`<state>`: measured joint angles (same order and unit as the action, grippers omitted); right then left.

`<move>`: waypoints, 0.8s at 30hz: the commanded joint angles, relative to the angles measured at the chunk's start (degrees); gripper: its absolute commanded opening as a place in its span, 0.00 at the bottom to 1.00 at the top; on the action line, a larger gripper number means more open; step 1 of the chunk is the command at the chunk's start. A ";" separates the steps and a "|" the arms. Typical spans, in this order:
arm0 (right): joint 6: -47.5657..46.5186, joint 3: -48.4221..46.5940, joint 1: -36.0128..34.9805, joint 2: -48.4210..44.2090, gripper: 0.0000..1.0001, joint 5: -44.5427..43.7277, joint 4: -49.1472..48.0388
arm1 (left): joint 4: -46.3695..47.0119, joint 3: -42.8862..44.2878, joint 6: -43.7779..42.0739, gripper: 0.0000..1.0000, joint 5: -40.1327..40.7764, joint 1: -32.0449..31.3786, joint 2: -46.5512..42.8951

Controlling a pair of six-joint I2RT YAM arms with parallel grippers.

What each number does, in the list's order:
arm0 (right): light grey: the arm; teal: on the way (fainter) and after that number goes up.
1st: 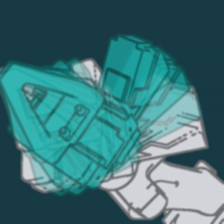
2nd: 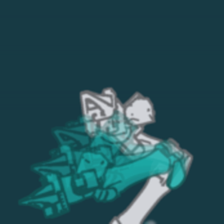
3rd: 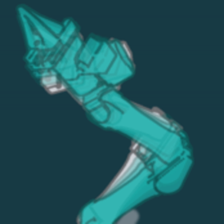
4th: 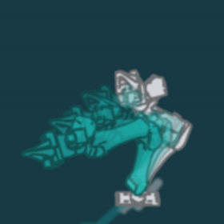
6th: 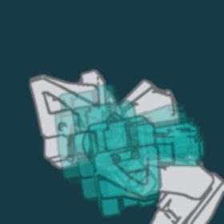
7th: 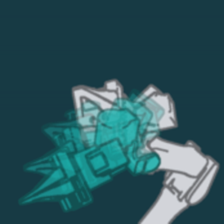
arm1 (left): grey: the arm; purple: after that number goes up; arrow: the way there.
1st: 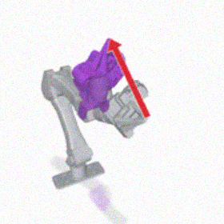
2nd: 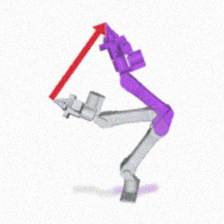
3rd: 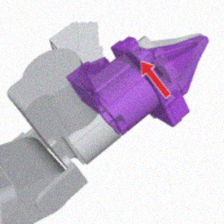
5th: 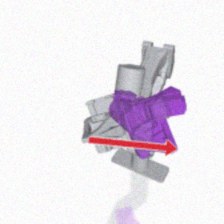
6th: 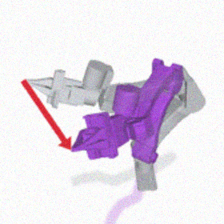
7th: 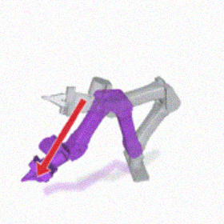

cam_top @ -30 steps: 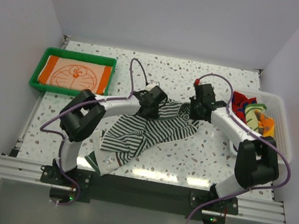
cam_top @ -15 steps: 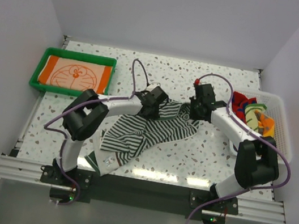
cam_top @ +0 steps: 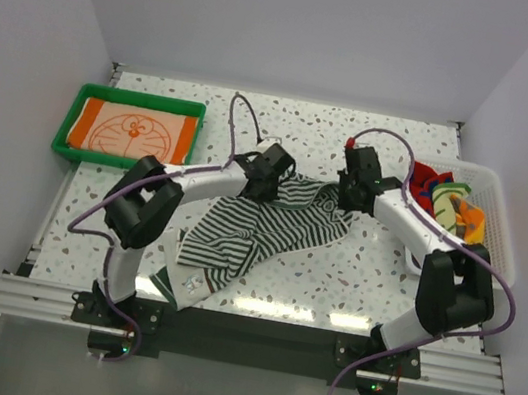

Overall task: Fold and stack the towels
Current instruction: Flatten out the crumpled towel

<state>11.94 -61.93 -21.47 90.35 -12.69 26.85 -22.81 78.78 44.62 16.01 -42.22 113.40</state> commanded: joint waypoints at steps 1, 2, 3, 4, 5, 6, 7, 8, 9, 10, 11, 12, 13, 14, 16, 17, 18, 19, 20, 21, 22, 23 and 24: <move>-2.36 -4.68 -0.23 -2.89 0.00 -6.64 1.18 | -0.40 4.71 -4.62 0.00 3.94 4.41 -8.79; -3.76 -6.60 -0.23 -2.72 0.00 -9.35 1.45 | -0.22 5.23 -5.50 0.00 3.42 6.60 -9.77; -4.55 -7.58 -0.23 -2.37 0.00 -10.42 1.97 | 0.04 6.37 -6.38 0.00 3.07 7.66 -10.74; -5.43 -8.55 -0.06 -2.11 0.00 -11.73 2.06 | 0.57 6.99 -8.48 0.00 2.45 8.72 -12.66; -7.27 -10.73 -0.15 -1.84 0.00 -12.62 2.24 | 1.18 7.69 -9.63 0.00 1.32 10.56 -13.38; -8.33 -11.97 -0.15 -1.40 0.00 -14.80 2.59 | 1.10 9.70 -10.68 0.00 1.04 11.36 -14.52; -9.39 -13.20 -0.06 -0.79 0.00 -15.95 2.59 | 1.10 10.94 -12.78 0.00 0.78 12.06 -15.05; -11.66 -15.48 -0.06 -0.44 0.00 -16.83 2.51 | 0.58 12.08 -13.67 0.00 0.43 13.46 -15.40; -13.86 -16.72 -0.06 -0.26 0.00 -18.06 1.81 | 0.22 14.62 -14.29 0.00 0.43 14.17 -15.75; -15.44 -18.04 0.03 0.09 0.00 -18.33 1.54 | 0.31 15.60 -15.08 0.00 0.34 14.96 -16.72; -18.24 -21.01 0.03 0.27 0.00 -18.77 1.54 | 1.18 17.44 -15.44 0.00 -1.23 16.54 -17.25; -19.49 -22.69 0.03 0.44 0.00 -19.56 1.36 | 1.71 18.41 -15.70 0.00 -2.11 17.34 -18.12; -21.50 -24.36 0.20 0.53 0.00 -19.83 1.36 | 2.06 19.55 -16.23 0.00 -3.25 18.56 -18.48; -22.48 -27.60 0.20 0.62 0.00 -19.74 1.27 | 2.50 22.61 -16.75 0.00 -3.88 18.92 -18.74; -24.24 -31.04 0.29 0.62 0.00 -18.78 0.57 | 2.33 26.40 -18.59 0.00 -4.49 19.36 -18.75; -25.90 -34.80 0.29 0.71 0.00 -18.69 0.48 | 2.42 30.16 -19.30 0.00 -5.45 19.37 -18.66; -26.79 -36.92 0.29 0.71 0.00 -18.51 0.57 | 2.50 32.03 -20.00 0.00 -5.90 19.37 -18.66; -27.76 -39.12 0.29 0.88 0.00 -18.25 0.83 | 2.68 33.70 -21.06 0.00 -6.42 19.37 -18.83; -29.42 -43.32 0.29 0.97 0.00 -17.55 0.92 | 3.46 36.50 -21.50 0.00 -7.56 19.45 -18.92; -30.30 -45.28 0.38 0.89 0.00 -17.20 0.84 | 3.82 37.92 -21.94 0.00 -8.01 19.45 -19.10; -31.01 -47.03 0.29 0.71 0.00 -16.85 0.66 | 4.26 39.15 -22.73 0.00 -8.45 19.45 -19.27; -32.58 -50.10 0.29 0.54 0.00 -15.80 0.57 | 4.96 40.91 -23.17 0.00 -9.06 19.45 -19.62; -33.21 -51.43 0.29 -0.34 0.00 -15.27 0.48 | 5.57 41.36 -23.61 0.00 -9.33 19.45 -20.58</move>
<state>-15.25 -107.28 -22.00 91.85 -27.40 28.99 -21.69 115.57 25.30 8.03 -23.75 96.53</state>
